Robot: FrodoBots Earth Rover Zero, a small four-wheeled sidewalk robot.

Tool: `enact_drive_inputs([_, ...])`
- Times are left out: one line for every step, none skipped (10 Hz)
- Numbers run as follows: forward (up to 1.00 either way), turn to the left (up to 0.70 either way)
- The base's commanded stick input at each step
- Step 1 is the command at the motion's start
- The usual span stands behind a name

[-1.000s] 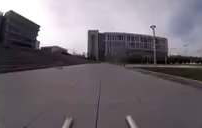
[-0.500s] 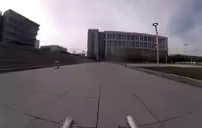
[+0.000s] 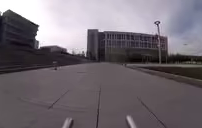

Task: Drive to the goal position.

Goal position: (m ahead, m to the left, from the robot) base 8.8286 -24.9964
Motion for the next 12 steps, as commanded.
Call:
enact_drive_inputs([1.00, 0.27])
enact_drive_inputs([1.00, 0.12])
enact_drive_inputs([1.00, 0.00])
enact_drive_inputs([1.00, 0.00])
enact_drive_inputs([1.00, 0.00])
enact_drive_inputs([1.00, 0.00])
enact_drive_inputs([1.00, -0.26])
enact_drive_inputs([1.00, -0.27])
enact_drive_inputs([1.00, -0.27])
enact_drive_inputs([1.00, -0.27])
enact_drive_inputs([1.00, -0.27])
enact_drive_inputs([1.00, -0.27])
